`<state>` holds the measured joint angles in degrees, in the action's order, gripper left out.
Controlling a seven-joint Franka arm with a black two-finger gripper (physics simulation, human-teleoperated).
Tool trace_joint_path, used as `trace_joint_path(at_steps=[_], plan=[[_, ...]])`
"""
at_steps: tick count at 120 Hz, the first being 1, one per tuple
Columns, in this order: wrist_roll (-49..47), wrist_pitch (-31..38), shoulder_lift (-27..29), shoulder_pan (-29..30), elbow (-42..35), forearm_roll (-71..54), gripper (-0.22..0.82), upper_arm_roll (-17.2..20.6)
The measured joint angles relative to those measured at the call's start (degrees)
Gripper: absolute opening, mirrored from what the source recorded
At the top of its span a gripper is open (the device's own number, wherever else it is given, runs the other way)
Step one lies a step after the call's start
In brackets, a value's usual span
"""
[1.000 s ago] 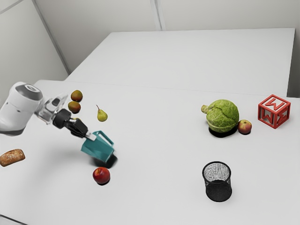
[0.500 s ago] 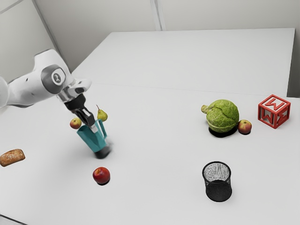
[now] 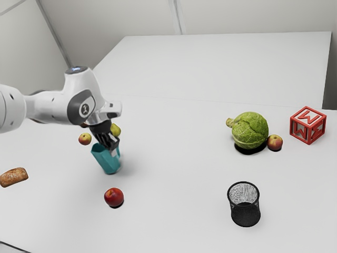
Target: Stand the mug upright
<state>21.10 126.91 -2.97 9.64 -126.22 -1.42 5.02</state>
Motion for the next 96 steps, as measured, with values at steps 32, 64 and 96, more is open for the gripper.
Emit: trace_joint_path(at_steps=[32, 64, 96], plan=[[-6.5, 1.6, 0.6, 0.9, -0.4, 0.4, 0.33, 0.1], [-10.3, -2.2, 4.2, 0.9, 4.3, 1.4, 0.53, 1.4], [-12.2, -16.2, -2.1, -0.3, 26.2, 3.9, 0.58, 1.0]])
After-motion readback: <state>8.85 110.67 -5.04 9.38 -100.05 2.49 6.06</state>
